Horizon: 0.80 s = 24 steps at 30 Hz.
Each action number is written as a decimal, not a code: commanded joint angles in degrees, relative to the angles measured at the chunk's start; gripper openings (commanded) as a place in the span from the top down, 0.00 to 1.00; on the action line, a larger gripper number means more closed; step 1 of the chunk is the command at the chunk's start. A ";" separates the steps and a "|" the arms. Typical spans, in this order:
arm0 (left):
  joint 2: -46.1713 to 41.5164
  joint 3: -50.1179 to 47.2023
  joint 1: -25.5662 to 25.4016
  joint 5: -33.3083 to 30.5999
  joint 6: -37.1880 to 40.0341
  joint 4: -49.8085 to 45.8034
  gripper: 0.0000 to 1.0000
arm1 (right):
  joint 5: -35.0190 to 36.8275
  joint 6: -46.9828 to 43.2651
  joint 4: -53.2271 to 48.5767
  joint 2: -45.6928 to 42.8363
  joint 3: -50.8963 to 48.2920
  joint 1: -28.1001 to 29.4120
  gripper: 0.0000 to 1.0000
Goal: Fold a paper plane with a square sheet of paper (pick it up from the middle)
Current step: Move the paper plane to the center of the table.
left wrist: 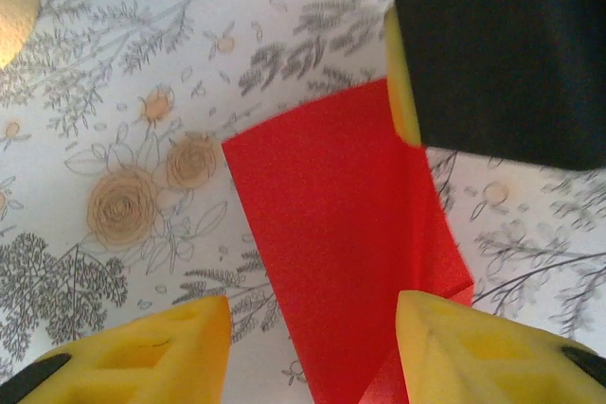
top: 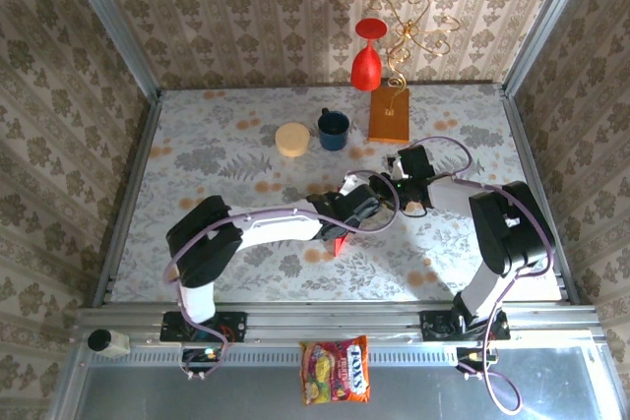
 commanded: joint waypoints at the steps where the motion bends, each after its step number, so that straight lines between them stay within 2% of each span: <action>1: 2.42 2.61 -0.71 -3.46 0.89 -7.19 0.51 | -0.50 -2.01 -2.75 1.52 1.44 0.65 0.48; 12: 5.92 3.31 -2.35 1.20 1.62 -3.45 0.52 | -0.89 -3.06 -4.23 4.95 3.01 1.49 0.51; 15: 6.20 3.18 -2.82 2.05 2.08 -2.27 0.52 | -0.22 -3.16 -4.66 5.42 2.62 1.52 0.56; 24: 2.13 2.21 -2.88 5.29 2.78 1.50 0.50 | 2.11 -2.59 -3.99 7.62 0.52 1.33 0.82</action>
